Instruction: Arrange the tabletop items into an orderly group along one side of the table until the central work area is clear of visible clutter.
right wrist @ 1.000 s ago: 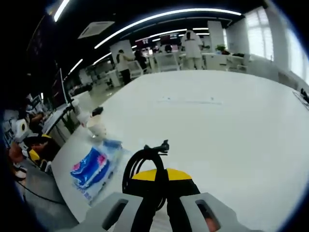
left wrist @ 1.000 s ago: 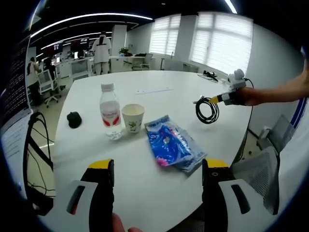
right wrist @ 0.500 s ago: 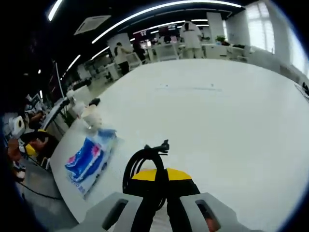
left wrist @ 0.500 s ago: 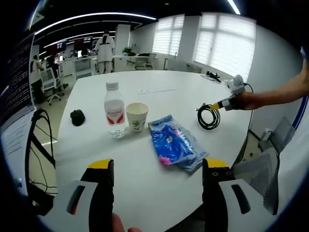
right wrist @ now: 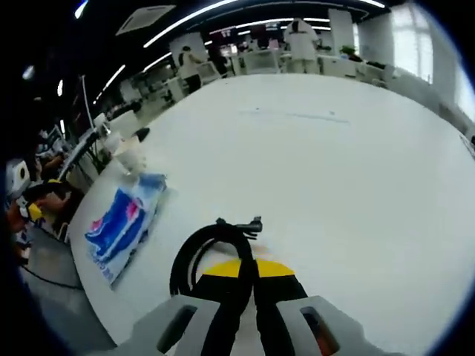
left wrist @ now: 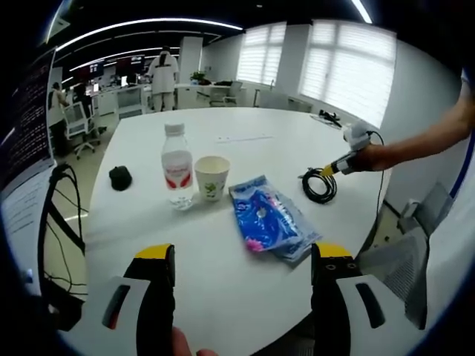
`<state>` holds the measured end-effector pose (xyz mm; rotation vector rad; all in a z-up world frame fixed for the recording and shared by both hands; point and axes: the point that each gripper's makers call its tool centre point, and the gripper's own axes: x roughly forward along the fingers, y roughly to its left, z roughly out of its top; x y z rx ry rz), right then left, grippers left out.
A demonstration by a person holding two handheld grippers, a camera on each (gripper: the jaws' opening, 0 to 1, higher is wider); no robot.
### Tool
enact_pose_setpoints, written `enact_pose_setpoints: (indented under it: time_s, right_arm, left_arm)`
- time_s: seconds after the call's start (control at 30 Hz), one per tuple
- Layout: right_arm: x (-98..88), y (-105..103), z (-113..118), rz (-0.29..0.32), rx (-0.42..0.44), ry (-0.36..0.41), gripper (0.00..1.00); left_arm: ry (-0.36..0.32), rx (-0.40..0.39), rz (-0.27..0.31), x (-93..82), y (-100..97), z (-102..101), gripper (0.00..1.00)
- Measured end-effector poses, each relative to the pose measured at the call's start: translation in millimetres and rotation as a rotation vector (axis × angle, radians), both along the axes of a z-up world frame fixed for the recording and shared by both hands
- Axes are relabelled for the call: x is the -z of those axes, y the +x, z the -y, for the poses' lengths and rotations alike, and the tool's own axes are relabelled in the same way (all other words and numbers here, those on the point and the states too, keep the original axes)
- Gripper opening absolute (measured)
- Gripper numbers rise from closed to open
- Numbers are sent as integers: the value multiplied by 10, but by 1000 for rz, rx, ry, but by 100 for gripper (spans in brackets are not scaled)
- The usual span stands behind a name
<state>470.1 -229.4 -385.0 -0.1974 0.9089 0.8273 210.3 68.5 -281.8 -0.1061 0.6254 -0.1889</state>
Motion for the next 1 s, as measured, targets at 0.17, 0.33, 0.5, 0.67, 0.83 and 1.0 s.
enact_pose_setpoints:
  time_s: [0.17,0.33,0.5,0.67,0.83,1.0]
  right_arm:
    - [169,99,50,-20,-14,-27,1]
    - [181,54,85,-31,-6,-40,2]
    - [233,86,89,-47,0,-54,4]
    - [255,104,121,-50,17,-51,9]
    - [243,114,160,-51,28,-40,12]
    - [167,112,171,-44,25,-26,14]
  left_arm:
    - [-1,-12,0,-3,-26,-25,76]
    - [-3,-18,-2,6,-39,-34,76]
    - [-2,-19,-1,3,-54,-11,76]
    - [2,-13,2,-6,-42,-8,76]
    - [7,-8,6,-12,-39,8,76]
    - [5,-8,9,-2,-38,-5,76]
